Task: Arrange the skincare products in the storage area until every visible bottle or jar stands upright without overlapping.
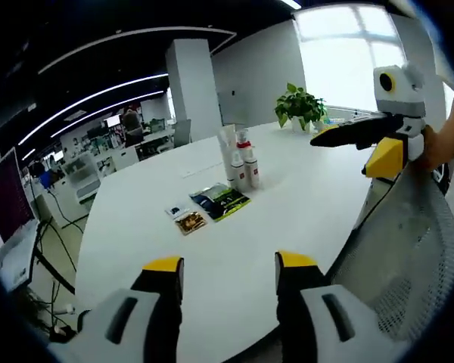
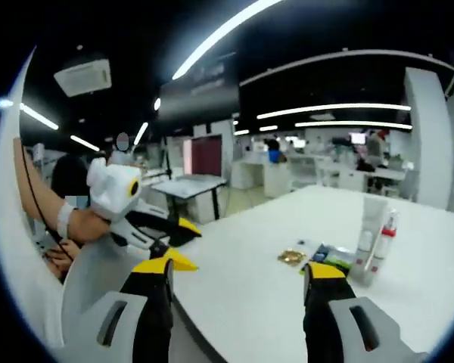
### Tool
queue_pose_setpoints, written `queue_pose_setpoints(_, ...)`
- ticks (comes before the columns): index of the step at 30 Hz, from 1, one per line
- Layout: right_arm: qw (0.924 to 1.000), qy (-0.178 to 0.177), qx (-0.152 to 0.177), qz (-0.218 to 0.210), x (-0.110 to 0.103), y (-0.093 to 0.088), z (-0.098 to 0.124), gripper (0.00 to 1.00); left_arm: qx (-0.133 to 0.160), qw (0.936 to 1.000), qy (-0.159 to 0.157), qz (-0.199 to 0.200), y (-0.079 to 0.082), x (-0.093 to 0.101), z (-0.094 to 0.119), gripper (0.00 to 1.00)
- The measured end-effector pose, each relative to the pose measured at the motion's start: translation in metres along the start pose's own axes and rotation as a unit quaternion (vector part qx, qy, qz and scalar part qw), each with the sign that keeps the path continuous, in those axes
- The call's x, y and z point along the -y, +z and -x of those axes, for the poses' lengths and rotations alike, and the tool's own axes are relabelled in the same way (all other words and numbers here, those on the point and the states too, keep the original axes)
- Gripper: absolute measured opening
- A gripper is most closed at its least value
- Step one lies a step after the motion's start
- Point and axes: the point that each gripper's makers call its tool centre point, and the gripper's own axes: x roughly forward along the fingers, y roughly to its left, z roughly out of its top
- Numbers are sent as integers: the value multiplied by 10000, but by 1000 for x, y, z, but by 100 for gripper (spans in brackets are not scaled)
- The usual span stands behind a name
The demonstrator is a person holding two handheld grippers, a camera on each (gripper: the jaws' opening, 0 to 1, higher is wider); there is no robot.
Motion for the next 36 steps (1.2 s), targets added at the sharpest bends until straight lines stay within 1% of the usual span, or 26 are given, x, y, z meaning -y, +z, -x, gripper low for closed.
queue_pose_setpoints(1, 10000, 17, -88, 30, 0, -4, -1, 72, -78, 9999, -29, -56, -3, 3, -2, 45)
queue_pose_setpoints(2, 9996, 46, -246, 134, 0, -11, 0, 73, -164, 9997, -60, -141, -7, 5, -3, 45)
queue_pose_setpoints(3, 9988, 28, -295, 382, -1, -14, 0, 73, -243, 9995, -69, -198, -10, 7, -4, 45)
queue_pose_setpoints(4, 9983, 9, -321, 495, -2, -15, 0, 72, -234, 9995, -66, -206, -9, 7, -4, 45)
queue_pose_setpoints(5, 9982, 26, -319, 499, -5, -16, 1, 70, -238, 9995, -45, -196, -9, 5, -4, 44)
queue_pose_setpoints(7, 9977, 3, -373, 560, -5, -18, 1, 66, -251, 9996, -17, -145, -10, 3, -4, 44)
queue_pose_setpoints(9, 9971, -102, -416, 630, 0, -19, 0, 65, -323, 9993, -39, -160, -13, 4, -5, 44)
queue_pose_setpoints(11, 9972, -139, -441, 594, 3, -20, -1, 64, -369, 9990, -88, -221, -15, 7, -6, 44)
queue_pose_setpoints(12, 9965, -203, -587, 553, 7, -26, 0, 62, -391, 9989, -98, -252, -16, 8, -6, 44)
queue_pose_setpoints(13, 9960, -236, -664, 551, 10, -28, 0, 61, -403, 9988, -96, -247, -16, 7, -6, 43)
queue_pose_setpoints(15, 9958, -297, -648, 570, 13, -28, 1, 60, -510, 9984, -62, -255, -20, 5, -6, 42)
queue_pose_setpoints(16, 9966, -330, -553, 509, 15, -25, 2, 60, -514, 9983, -65, -270, -20, 5, -6, 42)
queue_pose_setpoints(19, 9972, -351, -505, 434, 15, -23, 2, 62, -492, 9983, -68, -298, -19, 6, -6, 43)
queue_pose_setpoints(22, 9976, -381, -443, 361, 16, -22, 2, 64, -434, 9983, 8, -383, -17, 3, -6, 46)
queue_pose_setpoints(25, 9979, -412, -398, 296, 18, -20, 2, 65, -440, 9983, 30, -384, -17, 3, -5, 47)
queue_pose_setpoints(28, 9980, -408, -411, 265, 18, -20, 1, 66, -431, 9983, 46, -394, -16, 2, -5, 48)
queue_pose_setpoints(31, 9984, -304, -432, 195, 14, -21, -1, 69, -458, 9983, 13, -356, -17, 2, -5, 47)
queue_pose_setpoints(36, 9982, -282, -477, 222, 14, -23, -1, 67, -505, 9980, -38, -381, -19, 5, -6, 46)
